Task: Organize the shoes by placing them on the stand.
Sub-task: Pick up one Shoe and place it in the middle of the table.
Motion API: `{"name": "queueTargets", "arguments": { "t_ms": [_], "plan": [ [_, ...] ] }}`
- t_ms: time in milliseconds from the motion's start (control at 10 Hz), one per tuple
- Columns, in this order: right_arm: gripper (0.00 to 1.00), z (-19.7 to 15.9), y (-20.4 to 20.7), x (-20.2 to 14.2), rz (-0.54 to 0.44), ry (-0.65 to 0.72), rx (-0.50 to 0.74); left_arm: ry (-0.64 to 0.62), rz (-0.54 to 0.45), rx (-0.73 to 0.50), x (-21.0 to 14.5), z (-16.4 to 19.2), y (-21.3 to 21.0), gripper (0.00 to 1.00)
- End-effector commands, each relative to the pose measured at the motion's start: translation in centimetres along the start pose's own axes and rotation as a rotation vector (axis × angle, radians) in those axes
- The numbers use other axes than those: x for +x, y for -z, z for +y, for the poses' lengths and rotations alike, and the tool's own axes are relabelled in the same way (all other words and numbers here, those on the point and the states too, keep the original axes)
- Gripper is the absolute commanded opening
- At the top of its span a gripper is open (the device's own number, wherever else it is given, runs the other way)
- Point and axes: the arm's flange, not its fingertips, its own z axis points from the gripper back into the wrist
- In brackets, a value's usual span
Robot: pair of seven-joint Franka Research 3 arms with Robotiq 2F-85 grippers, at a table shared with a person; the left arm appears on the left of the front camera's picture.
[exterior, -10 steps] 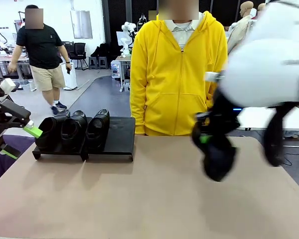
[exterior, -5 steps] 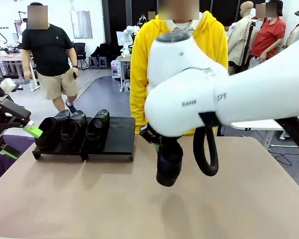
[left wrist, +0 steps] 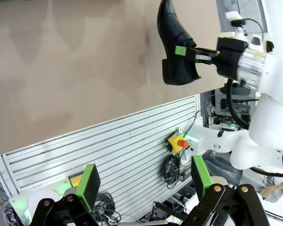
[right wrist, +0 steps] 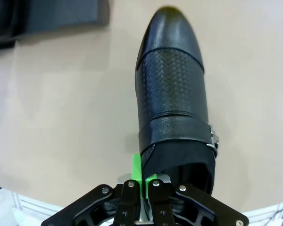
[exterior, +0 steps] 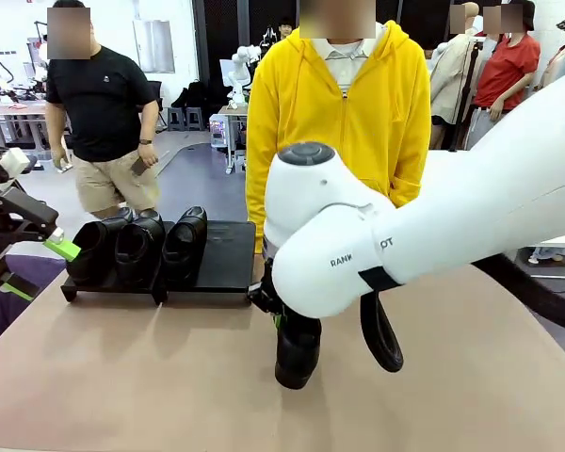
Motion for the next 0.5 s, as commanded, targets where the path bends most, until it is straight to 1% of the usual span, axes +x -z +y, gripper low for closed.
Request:
{"name": "queueTargets", "arguments": {
  "t_ms": [0, 100, 300, 400],
  "plan": [
    [0.0, 0.8, 1.7, -0.2, -0.001, -0.004, -0.008, -0.009, -0.002, -0.022, -0.1, -0.2, -0.1, 1.0],
    [0.0, 0.8, 2.5, -0.4, -0.002, -0.014, -0.021, -0.009, -0.002, -0.022, -0.1, -0.2, -0.1, 1.0],
    [0.0, 0.8, 2.7, -0.5, 0.012, -0.022, -0.008, -0.009, -0.002, -0.022, -0.1, -0.2, -0.1, 1.0],
    [0.09, 0.6, 2.9, -0.5, 0.045, -0.008, -0.008, -0.009, -0.002, -0.022, -0.1, -0.2, -0.1, 1.0]
  ]
}}
